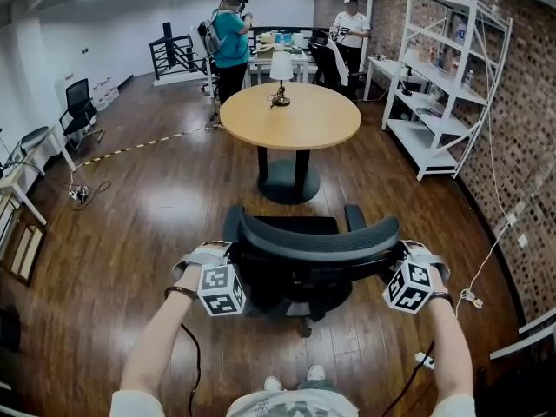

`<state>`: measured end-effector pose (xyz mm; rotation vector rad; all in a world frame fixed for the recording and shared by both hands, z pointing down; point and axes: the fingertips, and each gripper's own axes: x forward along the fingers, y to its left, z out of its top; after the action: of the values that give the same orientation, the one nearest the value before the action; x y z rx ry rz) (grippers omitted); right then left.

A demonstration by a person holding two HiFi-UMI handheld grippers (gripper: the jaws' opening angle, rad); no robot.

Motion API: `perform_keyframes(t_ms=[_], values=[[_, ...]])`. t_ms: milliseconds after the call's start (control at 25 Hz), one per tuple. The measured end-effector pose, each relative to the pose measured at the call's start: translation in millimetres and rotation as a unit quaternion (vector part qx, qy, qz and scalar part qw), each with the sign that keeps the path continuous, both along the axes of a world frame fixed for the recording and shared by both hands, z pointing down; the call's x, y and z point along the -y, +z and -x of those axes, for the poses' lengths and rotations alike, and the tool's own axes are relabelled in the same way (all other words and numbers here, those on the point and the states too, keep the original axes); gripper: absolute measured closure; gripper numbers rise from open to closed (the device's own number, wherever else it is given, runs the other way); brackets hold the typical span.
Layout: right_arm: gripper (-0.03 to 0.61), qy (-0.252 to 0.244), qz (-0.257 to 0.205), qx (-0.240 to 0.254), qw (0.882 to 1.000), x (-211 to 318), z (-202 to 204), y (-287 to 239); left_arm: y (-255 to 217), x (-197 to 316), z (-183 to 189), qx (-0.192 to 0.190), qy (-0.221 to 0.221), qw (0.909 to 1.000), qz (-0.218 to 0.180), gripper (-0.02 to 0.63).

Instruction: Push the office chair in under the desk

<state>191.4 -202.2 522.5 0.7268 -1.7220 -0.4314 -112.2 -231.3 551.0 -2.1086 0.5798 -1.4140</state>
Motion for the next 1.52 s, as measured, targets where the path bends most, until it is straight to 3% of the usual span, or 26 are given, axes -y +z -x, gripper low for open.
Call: perform_keyframes(t_ms=[320, 760, 1520], values=[[0.362, 0.017, 0.01, 0.002, 1.0, 5, 4, -1, -2, 13, 3, 0.003, 0.013, 0.9998, 0.017, 0.457], [0.356, 0.049, -0.016, 0.008, 0.999, 40, 0, 0, 1, 47, -2, -0.004, 0.017, 0.9998, 0.003, 0.456], [0.347, 0.028, -0.024, 0.023, 0.999, 124, -7, -6, -4, 125, -9, -0.004, 0.01, 0.9999, 0.005, 0.456]])
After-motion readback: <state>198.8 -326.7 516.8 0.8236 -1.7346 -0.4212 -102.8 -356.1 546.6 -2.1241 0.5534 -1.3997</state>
